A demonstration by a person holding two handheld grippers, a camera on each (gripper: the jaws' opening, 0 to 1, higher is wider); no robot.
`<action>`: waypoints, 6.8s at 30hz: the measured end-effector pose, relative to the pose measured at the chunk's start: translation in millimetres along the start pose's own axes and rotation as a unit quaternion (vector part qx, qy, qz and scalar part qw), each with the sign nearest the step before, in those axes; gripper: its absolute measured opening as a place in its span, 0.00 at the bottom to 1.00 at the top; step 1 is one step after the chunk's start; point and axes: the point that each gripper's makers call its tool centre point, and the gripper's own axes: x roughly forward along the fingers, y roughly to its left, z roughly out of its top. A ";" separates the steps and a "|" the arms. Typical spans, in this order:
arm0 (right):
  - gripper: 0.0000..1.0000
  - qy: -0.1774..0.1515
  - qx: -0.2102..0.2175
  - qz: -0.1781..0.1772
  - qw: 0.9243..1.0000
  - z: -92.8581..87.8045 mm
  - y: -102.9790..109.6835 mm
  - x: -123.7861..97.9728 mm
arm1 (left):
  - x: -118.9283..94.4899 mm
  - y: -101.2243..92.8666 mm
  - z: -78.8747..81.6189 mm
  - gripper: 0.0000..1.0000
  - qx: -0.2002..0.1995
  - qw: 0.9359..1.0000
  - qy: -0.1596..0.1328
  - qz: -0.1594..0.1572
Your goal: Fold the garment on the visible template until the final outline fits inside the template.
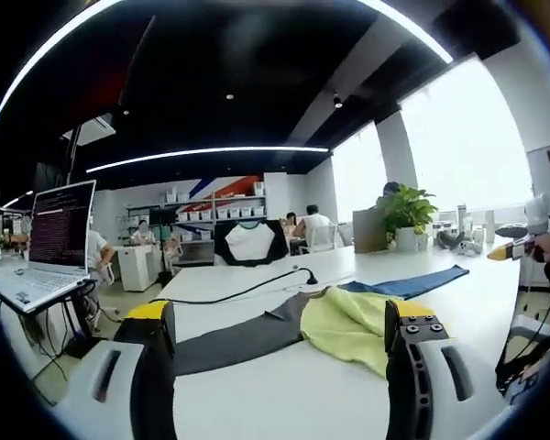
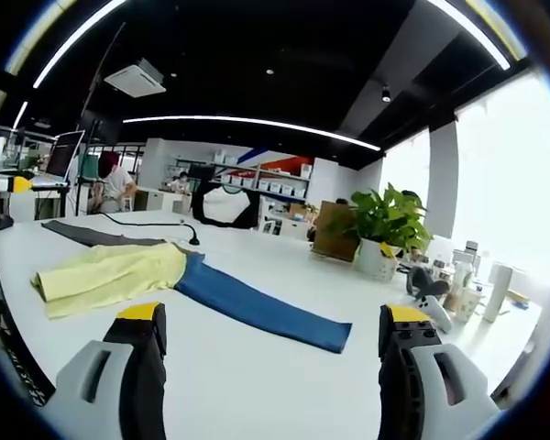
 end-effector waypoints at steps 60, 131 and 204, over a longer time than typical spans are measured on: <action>0.55 0.095 -0.053 0.390 0.914 -36.6 263.8 12.7 | 17.2 -161.2 -126.5 0.36 0.012 0.940 0.192 -0.280; 0.01 0.141 -0.003 0.263 0.955 -60.3 170.4 23.7 | -3.1 -79.8 -143.1 0.06 0.040 0.958 0.238 -0.156; 0.03 0.161 0.001 0.246 0.956 -46.0 118.6 -10.1 | -44.4 -65.6 -105.1 0.06 0.027 0.957 0.241 -0.157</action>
